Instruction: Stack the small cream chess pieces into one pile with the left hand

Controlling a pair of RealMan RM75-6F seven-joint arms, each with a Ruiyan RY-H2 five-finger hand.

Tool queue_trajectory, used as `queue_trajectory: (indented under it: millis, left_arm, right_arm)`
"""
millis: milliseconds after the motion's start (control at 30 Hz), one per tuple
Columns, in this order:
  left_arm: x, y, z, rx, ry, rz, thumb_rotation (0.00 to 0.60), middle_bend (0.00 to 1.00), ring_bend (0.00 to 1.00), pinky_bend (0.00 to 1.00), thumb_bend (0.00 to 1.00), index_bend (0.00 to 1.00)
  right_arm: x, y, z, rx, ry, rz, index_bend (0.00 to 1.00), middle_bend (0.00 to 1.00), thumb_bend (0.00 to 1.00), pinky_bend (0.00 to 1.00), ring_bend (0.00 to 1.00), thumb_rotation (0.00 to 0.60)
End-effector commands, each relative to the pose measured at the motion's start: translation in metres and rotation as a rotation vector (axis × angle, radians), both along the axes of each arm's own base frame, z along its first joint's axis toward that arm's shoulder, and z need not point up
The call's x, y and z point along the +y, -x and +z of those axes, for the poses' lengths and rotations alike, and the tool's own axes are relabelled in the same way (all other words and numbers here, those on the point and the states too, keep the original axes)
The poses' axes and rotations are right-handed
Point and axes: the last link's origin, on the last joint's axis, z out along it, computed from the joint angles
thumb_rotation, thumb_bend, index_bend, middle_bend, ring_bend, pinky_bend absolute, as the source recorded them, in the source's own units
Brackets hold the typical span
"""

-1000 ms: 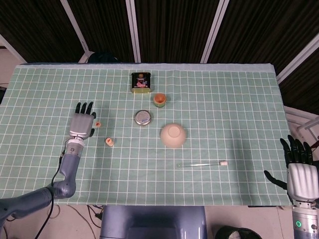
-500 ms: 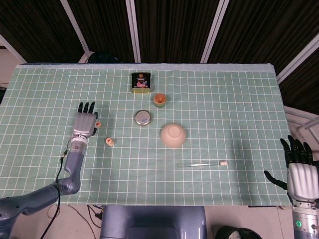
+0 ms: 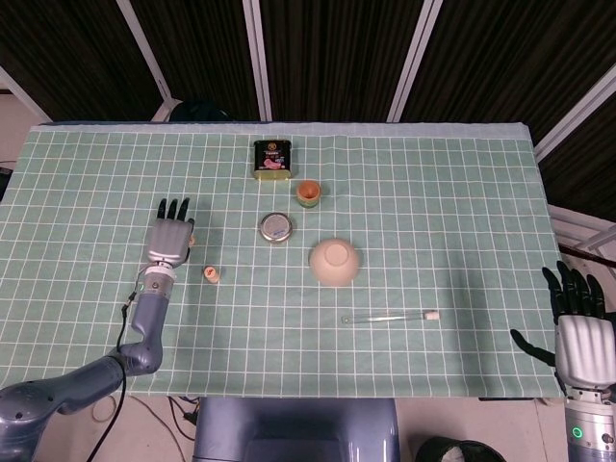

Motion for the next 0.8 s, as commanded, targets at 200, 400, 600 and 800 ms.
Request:
queue_trajectory:
  millis: [200,400,600,800]
  left_arm:
    - [-0.0016,-0.0010,-0.0065,0.016,0.003,-0.007,0.600,0.00,0.00,0.00,0.32,0.46]
    - [-0.0029,-0.0003,-0.0086,0.026,0.004,-0.007,0.600,0.00,0.00,0.00,0.33,0.47]
    - [-0.0031,0.0003,-0.0080,0.028,-0.002,-0.006,0.600,0.00,0.00,0.00,0.33,0.47]
    - [-0.0034,0.0048,-0.0065,0.049,-0.007,0.004,0.600,0.00,0.00,0.00,0.33,0.43]
  right_arm:
    - [-0.0006,-0.0003,-0.0002,0.000,-0.002,0.003,0.09,0.01,0.23,0.00,0.00,0.600]
    - [-0.0007,-0.0002,-0.0001,-0.002,-0.001,0.002,0.09,0.01,0.23,0.00,0.00,0.600]
    - [-0.0009,-0.0001,-0.0003,0.000,-0.002,0.003,0.09,0.01,0.23,0.00,0.00,0.600]
    - [-0.0012,0.0000,-0.0007,0.000,-0.003,0.001,0.09,0.01,0.23,0.00,0.00,0.600]
